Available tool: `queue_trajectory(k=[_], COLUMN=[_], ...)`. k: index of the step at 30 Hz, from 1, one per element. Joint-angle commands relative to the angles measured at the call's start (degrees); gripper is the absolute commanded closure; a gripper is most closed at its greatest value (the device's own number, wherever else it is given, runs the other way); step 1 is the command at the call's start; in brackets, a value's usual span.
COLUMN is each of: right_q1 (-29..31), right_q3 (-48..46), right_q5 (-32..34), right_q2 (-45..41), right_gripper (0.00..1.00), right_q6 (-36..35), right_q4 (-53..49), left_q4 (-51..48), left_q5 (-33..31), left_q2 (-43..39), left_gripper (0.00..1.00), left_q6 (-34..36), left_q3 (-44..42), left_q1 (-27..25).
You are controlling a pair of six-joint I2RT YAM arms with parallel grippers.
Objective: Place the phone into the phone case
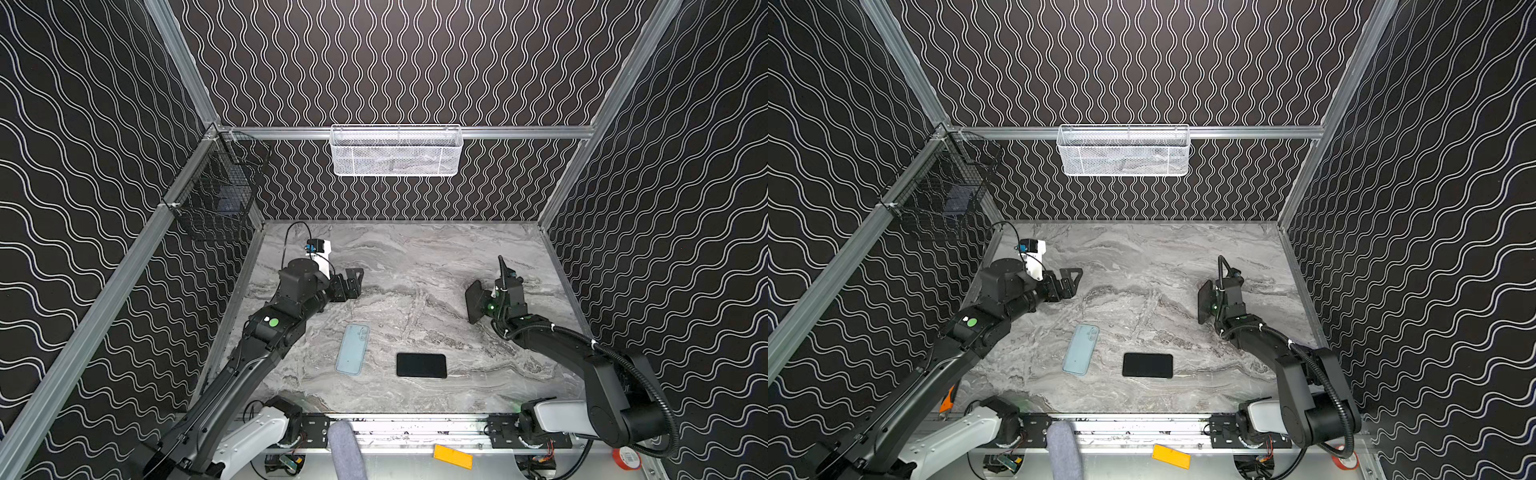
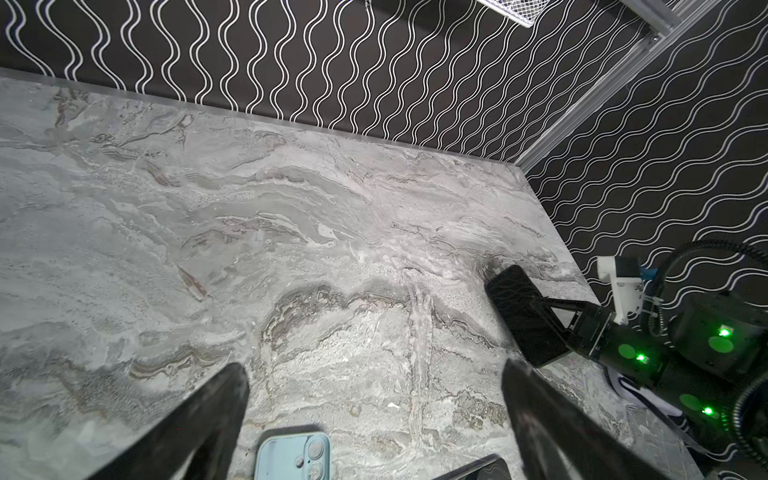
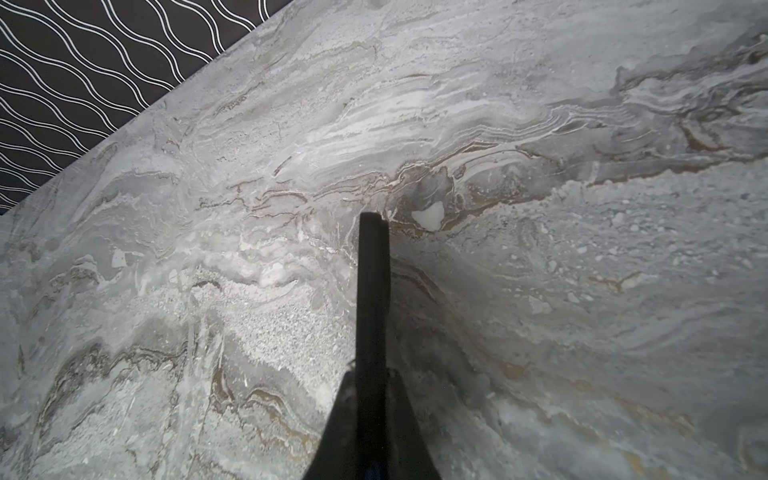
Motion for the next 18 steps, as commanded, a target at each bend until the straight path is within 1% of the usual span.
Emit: queue_trajectory(k=[1, 5, 12, 18], right_q1=[0.0, 0.0, -0.1, -0.1], right_q3=[-1.3, -2.4, -2.7, -4.5], right_q5=[-0.8, -2.3, -5.5, -5.0], right_q2=[0.2, 1.0, 3.4, 3.8], right_gripper=[1.0, 0.98, 0.96, 0.94], right_q6=[0.0, -0.3, -1.0, -0.3], right_q4=[2.5, 4.8, 7.3, 9.6], left_q4=[-0.3, 1.1, 1.2, 0.3], left_q5=[0.6, 1.8, 3.5, 4.5], left_q2=[0.6, 0.6, 2.5, 3.7], left_gripper=[0.02, 0.03, 0.06, 0.06], left_q6=[0.1, 0.4, 0.4, 1.2], left_q3=[0.6, -0.2, 1.1, 2.8], left_q1=[0.1, 0.1, 0.1, 0.1])
